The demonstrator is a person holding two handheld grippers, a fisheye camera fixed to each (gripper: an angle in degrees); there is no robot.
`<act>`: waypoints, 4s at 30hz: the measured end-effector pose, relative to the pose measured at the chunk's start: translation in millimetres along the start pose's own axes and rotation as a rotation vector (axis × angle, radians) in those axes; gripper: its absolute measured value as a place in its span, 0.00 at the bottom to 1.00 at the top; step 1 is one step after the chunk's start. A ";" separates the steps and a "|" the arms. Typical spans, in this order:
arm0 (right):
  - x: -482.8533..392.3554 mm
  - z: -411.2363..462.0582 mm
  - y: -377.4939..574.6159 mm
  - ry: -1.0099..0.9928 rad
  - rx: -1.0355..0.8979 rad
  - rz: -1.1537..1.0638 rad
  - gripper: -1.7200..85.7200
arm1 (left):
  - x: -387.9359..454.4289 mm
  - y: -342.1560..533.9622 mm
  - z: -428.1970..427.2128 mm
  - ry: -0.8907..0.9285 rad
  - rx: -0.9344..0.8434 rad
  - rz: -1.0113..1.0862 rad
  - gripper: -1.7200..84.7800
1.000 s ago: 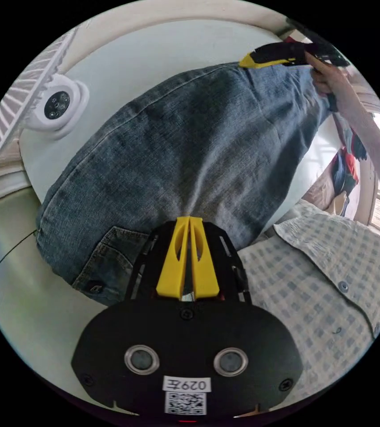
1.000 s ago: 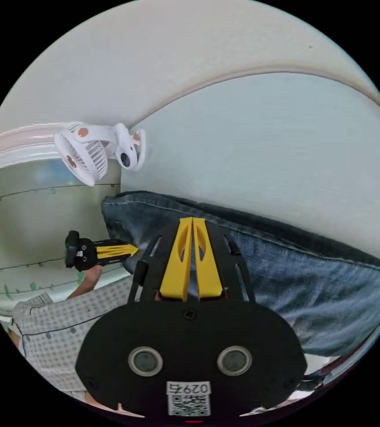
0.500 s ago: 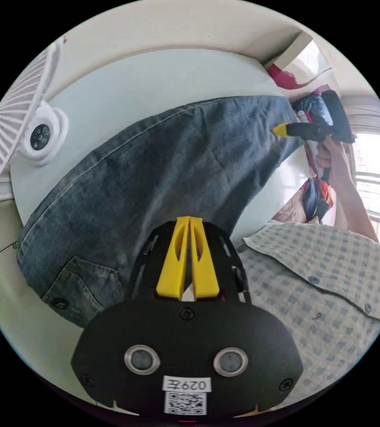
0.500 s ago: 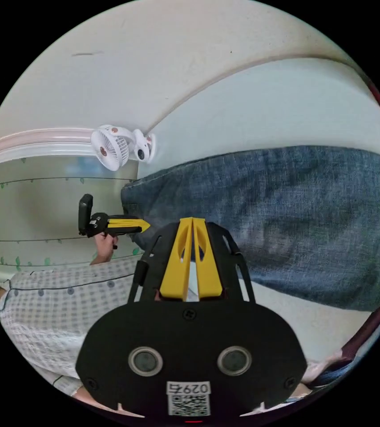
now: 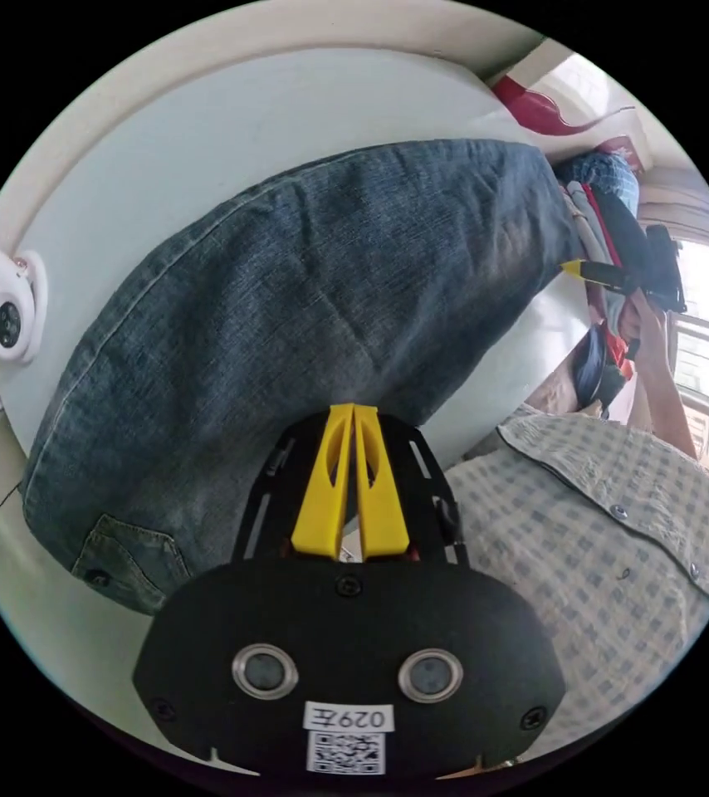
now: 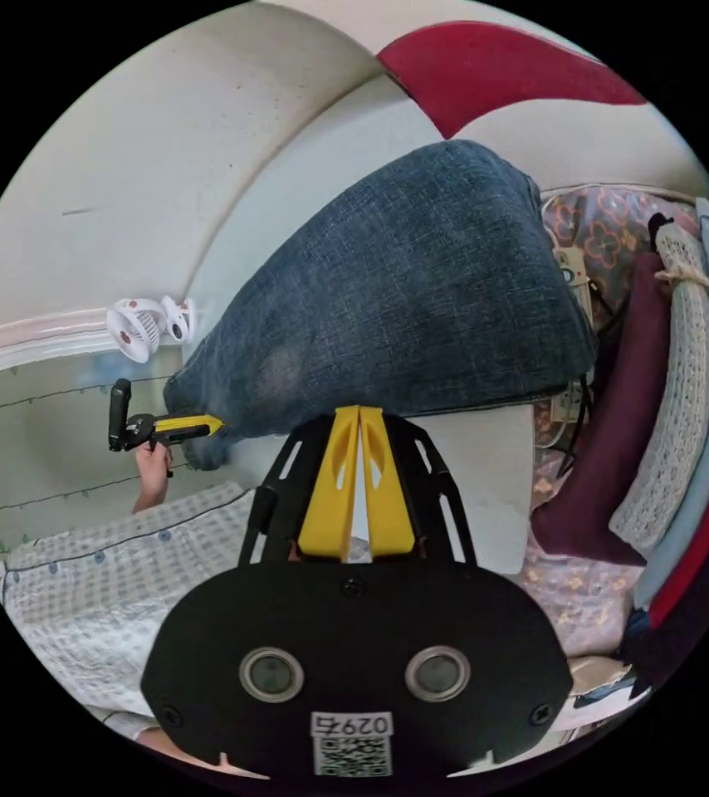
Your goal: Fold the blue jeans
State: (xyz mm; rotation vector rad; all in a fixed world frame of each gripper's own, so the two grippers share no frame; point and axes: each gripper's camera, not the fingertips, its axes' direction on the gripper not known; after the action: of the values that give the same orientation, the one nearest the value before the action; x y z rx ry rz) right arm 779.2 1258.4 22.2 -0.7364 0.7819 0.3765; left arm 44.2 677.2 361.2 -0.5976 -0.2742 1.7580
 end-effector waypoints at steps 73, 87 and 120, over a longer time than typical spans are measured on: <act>-7.6 -83.2 110.4 0.168 -0.022 -0.145 0.12 | 57.5 -34.1 -60.8 -0.379 -0.214 -0.136 0.01; -38.5 -128.6 142.7 0.236 0.048 -0.185 0.02 | 83.9 -44.3 -68.6 -0.392 -0.236 -0.110 0.01; 48.6 -164.1 217.6 0.053 0.042 0.031 0.02 | 446.2 -350.6 -60.3 0.044 -0.292 0.871 0.07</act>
State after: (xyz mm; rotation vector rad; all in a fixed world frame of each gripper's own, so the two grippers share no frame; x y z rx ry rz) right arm 607.9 1293.3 -192.5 -0.6978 0.8493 0.3684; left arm 292.3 1191.1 368.4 -1.0723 -0.2590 2.5554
